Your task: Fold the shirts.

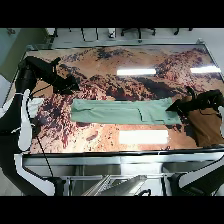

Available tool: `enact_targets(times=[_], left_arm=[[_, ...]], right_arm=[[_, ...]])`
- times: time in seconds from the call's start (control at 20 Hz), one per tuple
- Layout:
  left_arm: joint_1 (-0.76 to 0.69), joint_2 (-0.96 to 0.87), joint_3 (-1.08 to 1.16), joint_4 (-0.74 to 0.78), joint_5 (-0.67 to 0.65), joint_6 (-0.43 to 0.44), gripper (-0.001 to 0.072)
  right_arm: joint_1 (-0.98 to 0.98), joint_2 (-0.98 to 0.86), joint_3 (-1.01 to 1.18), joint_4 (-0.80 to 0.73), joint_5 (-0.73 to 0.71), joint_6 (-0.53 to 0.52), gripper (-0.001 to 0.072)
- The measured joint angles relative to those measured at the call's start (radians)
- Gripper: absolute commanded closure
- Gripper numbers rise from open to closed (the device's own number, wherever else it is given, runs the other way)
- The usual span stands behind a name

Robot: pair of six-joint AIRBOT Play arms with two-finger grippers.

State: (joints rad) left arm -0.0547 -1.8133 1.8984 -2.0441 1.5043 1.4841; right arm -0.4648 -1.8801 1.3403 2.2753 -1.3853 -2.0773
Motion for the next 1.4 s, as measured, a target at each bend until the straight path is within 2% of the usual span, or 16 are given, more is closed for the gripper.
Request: enact_targets(times=[0.05, 0.1, 0.4, 0.7, 0.95, 1.25, 1.4], left_arm=[[-0.014, 0.003, -0.006, -0.001, -0.008, 0.000, 0.0692], [-0.030, 0.005, -0.010, -0.002, -0.020, 0.000, 0.0692], [-0.180, -0.012, -0.019, -0.001, -0.131, 0.013, 0.0692], [-0.422, -0.158, -0.021, -0.009, -0.315, 0.027, 0.0693], [-0.573, -0.300, 0.005, -0.121, -0.497, 0.032, 0.0693], [-0.647, -0.421, 0.125, -0.176, -0.521, 0.026, 0.0693], [-0.636, -0.425, 0.134, -0.200, -0.467, 0.019, 0.0693]], right_arm=[[0.006, -0.004, 0.000, -0.006, 0.014, -0.004, 0.0686], [0.012, -0.008, 0.000, 0.001, 0.017, -0.011, 0.0695], [0.055, 0.030, 0.019, -0.031, 0.034, -0.027, 0.0697], [0.077, 0.230, 0.141, -0.010, -0.092, 0.066, 0.0697], [0.143, 0.385, 0.190, -0.005, -0.179, 0.139, 0.0696], [0.248, 0.496, 0.208, -0.002, -0.209, 0.189, 0.0697], [0.280, 0.514, 0.210, -0.002, -0.211, 0.206, 0.0696]])
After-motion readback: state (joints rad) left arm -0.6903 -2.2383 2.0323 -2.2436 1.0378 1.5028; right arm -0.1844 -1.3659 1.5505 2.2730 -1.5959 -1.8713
